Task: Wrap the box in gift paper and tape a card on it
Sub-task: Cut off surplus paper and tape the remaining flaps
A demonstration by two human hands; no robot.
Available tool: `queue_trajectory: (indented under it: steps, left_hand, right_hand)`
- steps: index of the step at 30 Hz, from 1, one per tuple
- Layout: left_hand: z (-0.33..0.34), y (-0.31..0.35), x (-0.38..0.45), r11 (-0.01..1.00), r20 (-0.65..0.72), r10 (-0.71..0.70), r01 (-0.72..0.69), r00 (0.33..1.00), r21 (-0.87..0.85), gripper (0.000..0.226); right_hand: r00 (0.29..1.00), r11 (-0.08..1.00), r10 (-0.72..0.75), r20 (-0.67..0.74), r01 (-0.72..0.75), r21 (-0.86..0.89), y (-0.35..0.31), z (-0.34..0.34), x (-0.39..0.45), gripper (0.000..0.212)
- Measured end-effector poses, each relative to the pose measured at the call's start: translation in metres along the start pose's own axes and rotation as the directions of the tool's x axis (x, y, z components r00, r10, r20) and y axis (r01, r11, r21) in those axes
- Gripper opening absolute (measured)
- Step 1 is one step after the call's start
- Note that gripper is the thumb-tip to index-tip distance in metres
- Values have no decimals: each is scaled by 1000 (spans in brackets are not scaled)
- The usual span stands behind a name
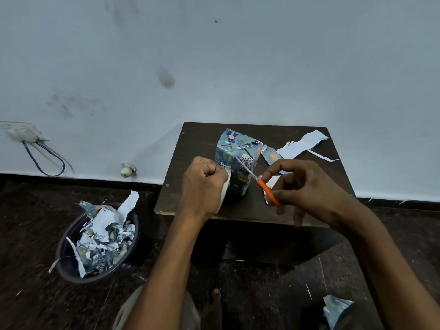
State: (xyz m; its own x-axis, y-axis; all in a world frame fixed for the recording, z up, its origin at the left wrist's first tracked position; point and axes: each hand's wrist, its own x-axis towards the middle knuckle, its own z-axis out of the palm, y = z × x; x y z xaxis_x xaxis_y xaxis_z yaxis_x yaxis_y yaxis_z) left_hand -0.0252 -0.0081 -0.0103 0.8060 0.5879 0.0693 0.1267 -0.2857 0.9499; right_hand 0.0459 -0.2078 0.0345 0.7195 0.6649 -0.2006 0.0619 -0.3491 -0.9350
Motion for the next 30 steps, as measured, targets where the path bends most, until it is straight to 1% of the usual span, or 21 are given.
queue_trajectory:
  steps: [2,7,10,13,17,18,20,21,25,30]
  left_hand:
    - [0,0,0,1000,22,2,-3,1000,8,23]
    - [-3,-1,2,999,46,35,-36,998,27,25]
    - [-3,0,2,998,59,51,-53,997,25,28]
    - [-4,0,2,996,65,81,-83,995,30,33]
    - [-6,0,2,994,91,98,-101,991,28,26]
    - [-6,-1,3,993,97,112,-116,989,37,30]
    - [-8,-2,3,985,102,146,-154,984,72,47]
    - [-8,-3,3,983,102,152,-161,983,86,49]
    - [-9,-3,5,982,109,159,-169,981,83,40]
    - [-9,-2,5,986,104,127,-137,986,94,35]
  right_hand:
    - [1000,1000,13,19,-13,-17,-1,0,-1,23]
    - [998,998,46,41,-45,-42,-5,0,-1,24]
    - [999,997,52,14,-51,-65,-7,3,0,23]
    - [999,998,36,-16,-37,-56,-8,6,3,14]
    - [999,1000,8,-50,-8,-2,-11,11,9,11]
    - [999,1000,6,-54,-6,-1,-11,13,10,12]
    - [998,1000,-2,-60,2,-9,-12,16,12,16]
    - [998,1000,-4,-67,4,-10,-11,16,14,17]
    - [995,1000,-13,-103,14,5,-10,16,18,7]
    - [989,1000,-24,-148,26,9,-7,16,22,16]
